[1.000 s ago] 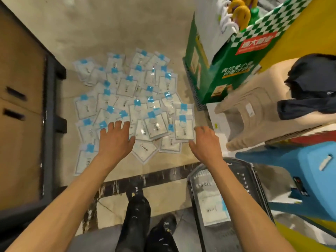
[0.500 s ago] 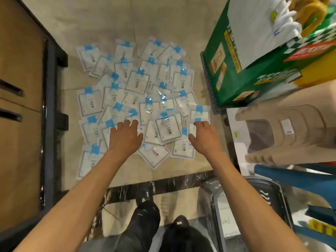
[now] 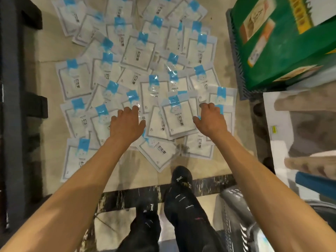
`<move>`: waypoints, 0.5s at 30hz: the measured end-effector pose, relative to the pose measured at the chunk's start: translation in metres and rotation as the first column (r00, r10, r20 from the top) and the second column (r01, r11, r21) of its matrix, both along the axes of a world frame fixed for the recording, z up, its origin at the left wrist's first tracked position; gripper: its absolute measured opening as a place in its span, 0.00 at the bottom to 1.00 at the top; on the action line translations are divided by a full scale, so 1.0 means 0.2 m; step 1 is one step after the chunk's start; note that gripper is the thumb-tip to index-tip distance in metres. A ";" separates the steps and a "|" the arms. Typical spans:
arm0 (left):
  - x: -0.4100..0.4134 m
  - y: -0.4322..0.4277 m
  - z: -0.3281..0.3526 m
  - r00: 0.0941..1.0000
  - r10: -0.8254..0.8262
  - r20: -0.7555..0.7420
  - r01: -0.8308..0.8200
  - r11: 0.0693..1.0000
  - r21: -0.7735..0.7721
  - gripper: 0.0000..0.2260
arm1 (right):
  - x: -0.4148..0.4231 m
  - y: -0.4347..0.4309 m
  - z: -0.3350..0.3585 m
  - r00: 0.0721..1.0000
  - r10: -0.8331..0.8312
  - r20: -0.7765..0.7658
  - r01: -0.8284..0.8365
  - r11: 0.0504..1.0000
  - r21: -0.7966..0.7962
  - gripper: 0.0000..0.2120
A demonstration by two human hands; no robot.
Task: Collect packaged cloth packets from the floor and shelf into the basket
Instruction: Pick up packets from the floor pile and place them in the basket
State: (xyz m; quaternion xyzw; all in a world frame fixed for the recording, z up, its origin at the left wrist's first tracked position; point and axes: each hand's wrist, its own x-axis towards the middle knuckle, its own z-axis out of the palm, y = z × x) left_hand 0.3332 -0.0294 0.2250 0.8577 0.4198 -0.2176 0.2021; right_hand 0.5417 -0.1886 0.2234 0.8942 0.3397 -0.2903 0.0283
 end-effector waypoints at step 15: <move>0.18 0.08 -1.39 0.990 0.129 0.049 -0.126 0.990 -0.069 0.27 | 0.22 0.06 -1.37 0.995 -0.096 -0.004 0.096 0.995 0.032 0.31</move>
